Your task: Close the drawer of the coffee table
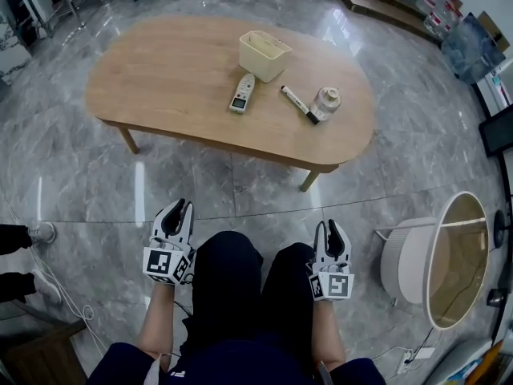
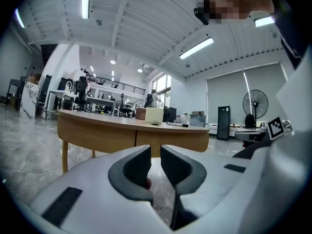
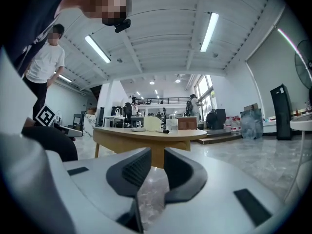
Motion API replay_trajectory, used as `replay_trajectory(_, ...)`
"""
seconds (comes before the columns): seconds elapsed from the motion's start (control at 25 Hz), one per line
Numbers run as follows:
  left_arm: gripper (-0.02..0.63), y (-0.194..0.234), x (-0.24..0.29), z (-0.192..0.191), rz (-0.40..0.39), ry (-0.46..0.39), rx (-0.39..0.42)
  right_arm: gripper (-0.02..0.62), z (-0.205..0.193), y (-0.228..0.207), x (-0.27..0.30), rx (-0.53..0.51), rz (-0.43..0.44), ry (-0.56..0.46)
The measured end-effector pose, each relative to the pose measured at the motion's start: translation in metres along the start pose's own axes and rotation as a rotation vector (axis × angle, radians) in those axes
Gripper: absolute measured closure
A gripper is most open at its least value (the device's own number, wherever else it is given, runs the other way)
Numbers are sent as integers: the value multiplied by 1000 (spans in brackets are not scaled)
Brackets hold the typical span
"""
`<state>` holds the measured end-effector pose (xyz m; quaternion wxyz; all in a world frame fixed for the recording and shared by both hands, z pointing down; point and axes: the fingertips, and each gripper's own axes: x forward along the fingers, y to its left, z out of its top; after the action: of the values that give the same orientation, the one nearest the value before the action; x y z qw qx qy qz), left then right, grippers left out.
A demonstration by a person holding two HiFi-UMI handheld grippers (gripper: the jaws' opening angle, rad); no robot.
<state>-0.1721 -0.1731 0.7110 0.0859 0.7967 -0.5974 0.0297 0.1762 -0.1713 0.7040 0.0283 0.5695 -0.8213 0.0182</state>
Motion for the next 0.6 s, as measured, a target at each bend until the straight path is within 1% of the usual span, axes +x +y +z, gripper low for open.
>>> replay_trajectory(0.04,539,-1,-2,2,2,-6,0,518,2,0,-1,-1,-5,-5)
replay_trajectory(0.16,567,-8,-4,3,-34,-2,2,558,6,3,-5,-8,-7,-3)
replay_trajectory(0.32,580,-14,-6,1,-54,28,35,566,1,6,-10,-2,1,15)
replay_trajectory(0.48,580,-23,-11,6,-75,9,33,568,-4,3,-16,-4,-8,27)
replay_trajectory(0.6,581,-28,-11,5,-89,21,49,568,-2,4,-17,3,-8,23)
